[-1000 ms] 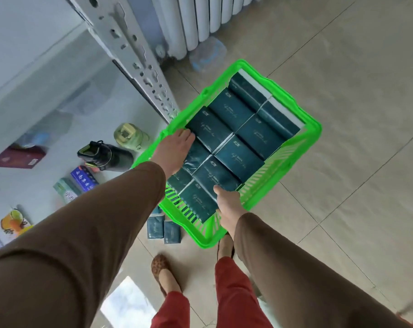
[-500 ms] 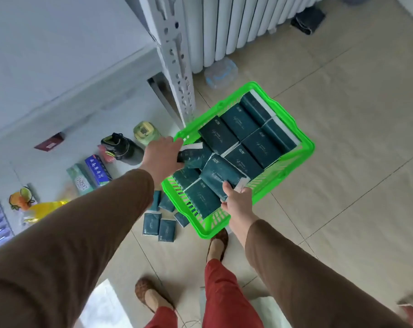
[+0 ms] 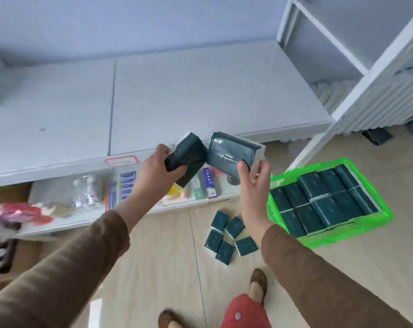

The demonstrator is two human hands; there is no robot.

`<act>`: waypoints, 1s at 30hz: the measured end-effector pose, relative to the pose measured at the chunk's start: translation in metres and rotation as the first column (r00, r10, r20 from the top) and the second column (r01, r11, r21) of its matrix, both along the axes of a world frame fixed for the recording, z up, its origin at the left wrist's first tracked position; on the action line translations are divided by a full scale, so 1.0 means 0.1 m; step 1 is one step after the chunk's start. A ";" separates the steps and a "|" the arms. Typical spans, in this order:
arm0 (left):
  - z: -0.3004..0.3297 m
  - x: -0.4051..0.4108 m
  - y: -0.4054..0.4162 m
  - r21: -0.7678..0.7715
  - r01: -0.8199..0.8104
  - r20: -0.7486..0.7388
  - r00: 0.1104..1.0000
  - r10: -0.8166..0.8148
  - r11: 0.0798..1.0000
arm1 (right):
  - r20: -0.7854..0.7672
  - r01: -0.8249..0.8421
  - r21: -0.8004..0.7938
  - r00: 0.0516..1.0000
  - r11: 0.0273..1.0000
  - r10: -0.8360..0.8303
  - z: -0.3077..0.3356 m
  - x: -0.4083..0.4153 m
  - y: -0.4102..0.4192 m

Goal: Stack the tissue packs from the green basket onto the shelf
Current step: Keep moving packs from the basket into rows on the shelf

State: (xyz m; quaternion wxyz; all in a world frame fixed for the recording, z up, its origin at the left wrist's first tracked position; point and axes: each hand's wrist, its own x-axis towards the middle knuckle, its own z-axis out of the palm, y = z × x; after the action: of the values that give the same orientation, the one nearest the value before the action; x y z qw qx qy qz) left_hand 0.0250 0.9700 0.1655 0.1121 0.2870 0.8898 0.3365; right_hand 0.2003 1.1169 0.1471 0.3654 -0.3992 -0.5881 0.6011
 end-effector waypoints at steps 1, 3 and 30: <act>0.14 -0.17 -0.31 0.024 -0.042 -0.006 0.999 0.042 0.999 | -0.028 -0.044 0.013 0.999 0.999 0.044 0.12 -0.23 -0.21; 0.39 -0.50 -0.85 0.052 -0.116 -0.034 0.992 0.118 0.992 | -0.087 -0.129 0.015 0.988 0.992 0.129 0.31 -0.67 -0.58; 0.80 -5.08 -4.77 -0.348 -0.391 -0.370 0.892 0.258 0.852 | 0.159 -0.740 0.070 0.670 0.669 0.725 0.31 -5.66 -3.53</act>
State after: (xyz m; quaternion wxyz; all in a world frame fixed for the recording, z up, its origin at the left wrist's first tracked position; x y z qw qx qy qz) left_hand -0.4834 0.4927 0.2460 -0.0300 0.1496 0.9826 0.1056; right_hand -0.3657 0.7643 0.1783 0.0827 -0.1395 -0.7568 0.6332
